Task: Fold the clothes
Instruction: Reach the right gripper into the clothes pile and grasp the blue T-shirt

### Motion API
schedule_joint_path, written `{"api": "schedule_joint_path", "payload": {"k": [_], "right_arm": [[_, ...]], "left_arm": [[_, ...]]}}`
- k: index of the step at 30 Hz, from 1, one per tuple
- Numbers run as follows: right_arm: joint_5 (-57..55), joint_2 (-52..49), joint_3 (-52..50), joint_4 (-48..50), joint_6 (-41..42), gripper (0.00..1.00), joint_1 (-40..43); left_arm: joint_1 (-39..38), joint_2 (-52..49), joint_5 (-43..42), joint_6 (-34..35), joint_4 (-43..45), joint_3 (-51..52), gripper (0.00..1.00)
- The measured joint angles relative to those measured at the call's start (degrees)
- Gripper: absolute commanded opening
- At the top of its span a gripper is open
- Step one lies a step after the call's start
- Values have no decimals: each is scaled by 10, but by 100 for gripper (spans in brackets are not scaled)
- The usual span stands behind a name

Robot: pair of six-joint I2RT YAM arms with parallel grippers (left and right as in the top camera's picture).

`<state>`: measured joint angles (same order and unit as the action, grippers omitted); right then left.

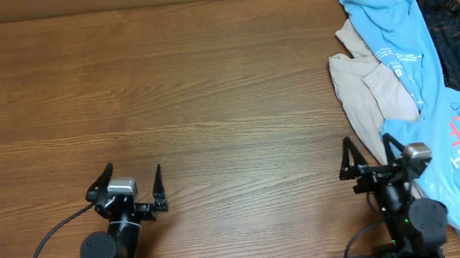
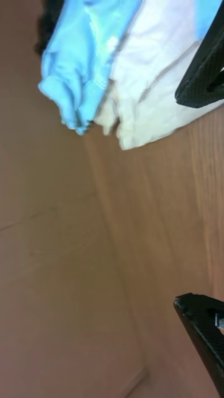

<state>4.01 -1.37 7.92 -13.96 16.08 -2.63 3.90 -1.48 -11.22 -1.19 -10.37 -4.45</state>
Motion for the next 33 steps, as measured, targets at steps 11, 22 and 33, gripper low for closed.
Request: {"api": "schedule_joint_path", "payload": {"k": [11, 22, 33], "right_arm": [[-35, -232, 382, -322, 19, 100, 0], [-119, -575, 530, -504, 63, 100, 33], [-156, -817, 531, -523, 167, 100, 207]], "left_arm": [[0, -103, -7, 32, -193, -268, 100], [0, -377, -58, 43, -349, -459, 100], [0, -407, -73, 43, -355, -459, 100]]}}
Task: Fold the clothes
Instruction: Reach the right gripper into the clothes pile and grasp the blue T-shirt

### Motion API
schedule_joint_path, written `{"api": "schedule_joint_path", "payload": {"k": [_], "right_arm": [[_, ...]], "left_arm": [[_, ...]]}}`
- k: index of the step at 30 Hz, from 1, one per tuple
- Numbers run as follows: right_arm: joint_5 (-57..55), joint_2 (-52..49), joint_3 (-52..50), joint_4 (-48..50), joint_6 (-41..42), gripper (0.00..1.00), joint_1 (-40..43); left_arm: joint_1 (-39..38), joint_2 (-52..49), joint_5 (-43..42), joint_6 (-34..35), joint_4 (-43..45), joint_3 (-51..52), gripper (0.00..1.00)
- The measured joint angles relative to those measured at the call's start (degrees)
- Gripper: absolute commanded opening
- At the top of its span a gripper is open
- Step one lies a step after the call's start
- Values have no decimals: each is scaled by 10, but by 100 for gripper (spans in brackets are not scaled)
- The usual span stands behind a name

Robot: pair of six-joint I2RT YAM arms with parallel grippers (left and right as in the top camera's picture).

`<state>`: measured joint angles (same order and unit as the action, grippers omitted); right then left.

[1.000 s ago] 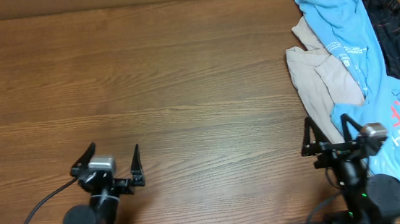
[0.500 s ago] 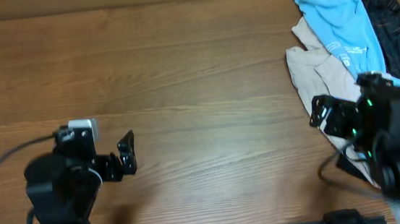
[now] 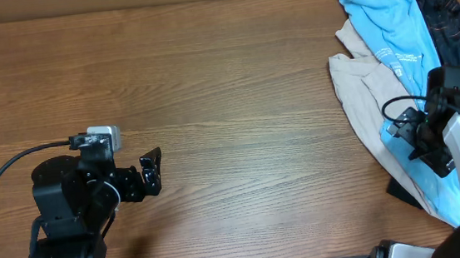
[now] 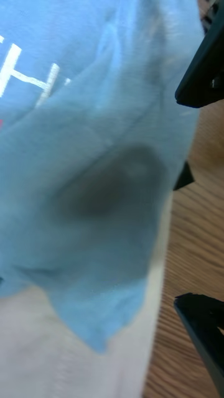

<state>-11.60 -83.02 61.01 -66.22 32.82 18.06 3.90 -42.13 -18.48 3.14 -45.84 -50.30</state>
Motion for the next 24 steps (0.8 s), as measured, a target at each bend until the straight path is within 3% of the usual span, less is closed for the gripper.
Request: {"api": "schedule_joint_path", "payload": {"k": [11, 16, 20, 24], "right_arm": [[-43, -54, -20, 49, 9, 84, 10], [-52, -56, -29, 69, 11, 59, 10], [-54, -56, -54, 82, 12, 6, 10], [-54, -56, -61, 84, 14, 4, 10]], "left_arm": [[0, 0, 0, 0, 0, 0, 100], [0, 0, 0, 0, 0, 0, 100], [0, 0, 0, 0, 0, 0, 100], [0, 0, 0, 0, 0, 0, 100]]}}
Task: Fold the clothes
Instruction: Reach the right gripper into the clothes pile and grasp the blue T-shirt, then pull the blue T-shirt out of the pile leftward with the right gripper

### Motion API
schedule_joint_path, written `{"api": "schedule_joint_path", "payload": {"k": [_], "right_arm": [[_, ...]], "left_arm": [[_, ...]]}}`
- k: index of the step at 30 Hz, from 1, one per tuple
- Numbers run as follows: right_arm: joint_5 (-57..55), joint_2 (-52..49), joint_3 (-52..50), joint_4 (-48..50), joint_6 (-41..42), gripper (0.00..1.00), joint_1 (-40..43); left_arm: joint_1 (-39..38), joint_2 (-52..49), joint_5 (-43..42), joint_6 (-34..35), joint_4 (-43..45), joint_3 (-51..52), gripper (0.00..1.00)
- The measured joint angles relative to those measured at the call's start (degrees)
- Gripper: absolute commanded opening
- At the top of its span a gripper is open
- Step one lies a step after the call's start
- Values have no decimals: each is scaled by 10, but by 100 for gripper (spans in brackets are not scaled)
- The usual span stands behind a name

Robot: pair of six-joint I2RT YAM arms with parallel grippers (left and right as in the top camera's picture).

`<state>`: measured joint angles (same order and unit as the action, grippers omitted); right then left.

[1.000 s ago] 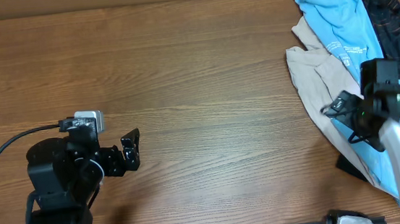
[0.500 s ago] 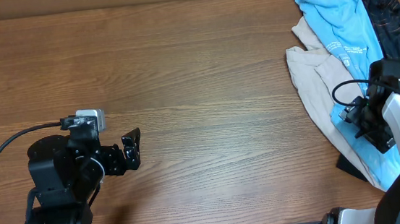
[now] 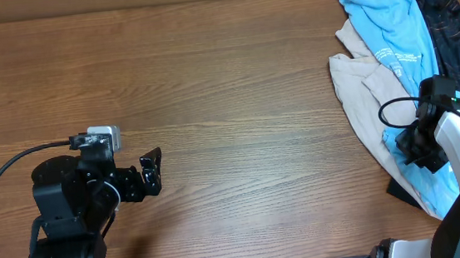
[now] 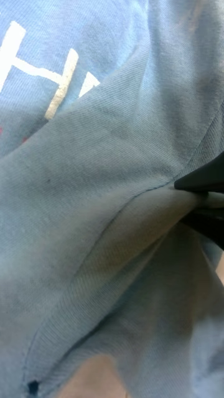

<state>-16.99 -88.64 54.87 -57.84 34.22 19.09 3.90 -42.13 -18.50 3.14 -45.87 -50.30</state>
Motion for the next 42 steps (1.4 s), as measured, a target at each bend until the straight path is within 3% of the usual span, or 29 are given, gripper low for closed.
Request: {"api": "schedule_joint_path", "payload": {"k": [7, 17, 42], "right_arm": [[1, 2, 37, -57, 0, 4, 0], [35, 67, 236, -168, -89, 5, -19], [50, 76, 243, -198, -120, 9, -34]], "left_arm": [[0, 0, 0, 0, 1, 0, 100], [0, 0, 0, 0, 2, 0, 100], [0, 0, 0, 0, 2, 0, 100]]}}
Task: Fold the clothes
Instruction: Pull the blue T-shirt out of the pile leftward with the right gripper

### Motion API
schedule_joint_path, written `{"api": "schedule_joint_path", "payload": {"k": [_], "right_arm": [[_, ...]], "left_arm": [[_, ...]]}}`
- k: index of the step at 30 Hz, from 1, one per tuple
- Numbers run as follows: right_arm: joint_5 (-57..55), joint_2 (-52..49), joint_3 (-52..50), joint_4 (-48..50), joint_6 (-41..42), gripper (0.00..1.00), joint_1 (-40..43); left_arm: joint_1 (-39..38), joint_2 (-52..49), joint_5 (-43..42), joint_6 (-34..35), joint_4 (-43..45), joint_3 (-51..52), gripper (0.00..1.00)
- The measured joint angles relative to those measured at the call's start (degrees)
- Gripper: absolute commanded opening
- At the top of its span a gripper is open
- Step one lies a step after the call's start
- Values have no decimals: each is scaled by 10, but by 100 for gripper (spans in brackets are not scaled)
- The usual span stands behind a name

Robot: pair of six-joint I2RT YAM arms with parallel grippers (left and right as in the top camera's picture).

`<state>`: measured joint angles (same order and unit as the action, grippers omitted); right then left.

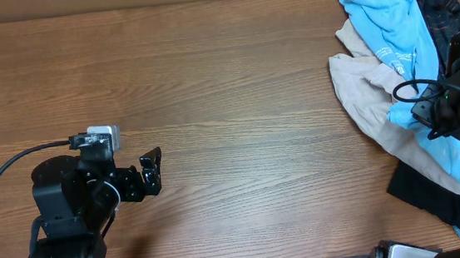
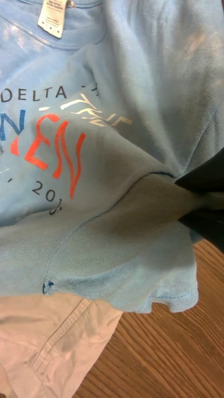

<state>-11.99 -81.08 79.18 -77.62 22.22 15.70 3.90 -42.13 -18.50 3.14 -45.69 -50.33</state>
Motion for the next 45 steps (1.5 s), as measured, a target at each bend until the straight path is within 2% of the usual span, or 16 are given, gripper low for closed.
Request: {"api": "schedule_joint_path", "payload": {"k": [10, 13, 17, 20, 24, 25, 26, 27, 33, 38, 43, 45], "right_arm": [[0, 0, 0, -14, 0, 9, 0], [0, 0, 0, -15, 0, 20, 0], [2, 0, 0, -19, -1, 21, 0], [2, 0, 0, -19, -1, 20, 0], [2, 0, 0, -19, -1, 8, 0], [2, 0, 0, -19, -1, 14, 0], [2, 0, 0, -19, -1, 29, 0], [2, 0, 0, -19, -3, 33, 0], [7, 1, -13, -9, 0, 45, -1], [27, 1, -105, 59, 0, 50, 0], [71, -9, -195, 144, 0, 47, -1], [82, -15, -218, 160, 0, 34, 0]], "left_arm": [[0, 0, 0, 0, 0, 0, 100], [0, 0, 0, 0, 0, 0, 100], [0, 0, 0, 0, 0, 0, 100], [0, 0, 0, 0, 0, 0, 100], [0, 0, 0, 0, 0, 0, 100], [0, 0, 0, 0, 0, 0, 100], [0, 0, 0, 0, 0, 0, 100], [0, 0, 0, 0, 0, 0, 100], [0, 0, 0, 0, 0, 0, 100], [0, 0, 0, 0, 0, 0, 100], [0, 0, 0, 0, 0, 0, 100], [0, 0, 0, 0, 0, 0, 100]]}}
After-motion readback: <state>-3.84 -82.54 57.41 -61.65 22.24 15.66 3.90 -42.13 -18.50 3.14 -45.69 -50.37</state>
